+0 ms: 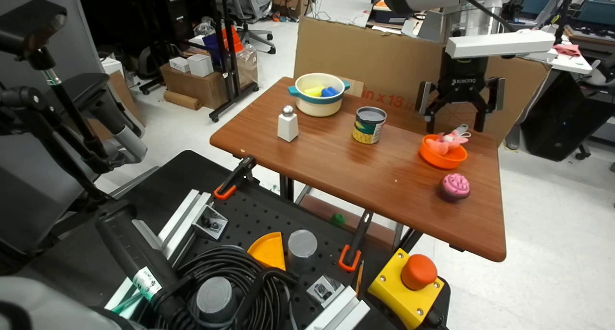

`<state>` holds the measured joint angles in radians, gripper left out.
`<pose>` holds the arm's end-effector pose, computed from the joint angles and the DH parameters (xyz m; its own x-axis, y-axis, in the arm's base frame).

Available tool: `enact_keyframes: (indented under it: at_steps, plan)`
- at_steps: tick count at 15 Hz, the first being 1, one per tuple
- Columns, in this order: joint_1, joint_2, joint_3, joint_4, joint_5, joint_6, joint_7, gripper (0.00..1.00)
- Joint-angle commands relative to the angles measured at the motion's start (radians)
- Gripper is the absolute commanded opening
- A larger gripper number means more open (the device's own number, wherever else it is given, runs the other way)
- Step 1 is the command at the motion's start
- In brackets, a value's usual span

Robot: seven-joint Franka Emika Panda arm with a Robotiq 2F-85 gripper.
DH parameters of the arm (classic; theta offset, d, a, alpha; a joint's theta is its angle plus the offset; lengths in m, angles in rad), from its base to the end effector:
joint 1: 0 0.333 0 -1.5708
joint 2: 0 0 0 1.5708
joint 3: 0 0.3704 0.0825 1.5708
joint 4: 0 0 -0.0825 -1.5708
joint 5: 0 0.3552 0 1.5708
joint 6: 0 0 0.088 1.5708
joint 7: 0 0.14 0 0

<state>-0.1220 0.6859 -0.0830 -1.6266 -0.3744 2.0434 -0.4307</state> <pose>0.6496 -0.1591 0.2371 0.8373 0.3708 -0.4018 0.4648 -0.8697 0.1659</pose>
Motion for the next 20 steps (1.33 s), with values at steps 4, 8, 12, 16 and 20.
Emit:
enact_keyframes:
  at_steps: [4,8,12,16,20]
  plan:
    - [-0.015,-0.066,-0.009,-0.096,-0.021,0.067,0.005,1.0]
    - [-0.024,-0.07,-0.014,-0.103,-0.014,0.068,-0.001,1.0]
    - [-0.029,-0.052,-0.011,-0.081,-0.01,0.047,-0.013,1.0]
    - [-0.028,-0.044,-0.008,-0.063,-0.008,0.031,-0.025,1.0]
    - [-0.032,-0.037,-0.008,-0.051,-0.004,0.036,-0.027,1.0]
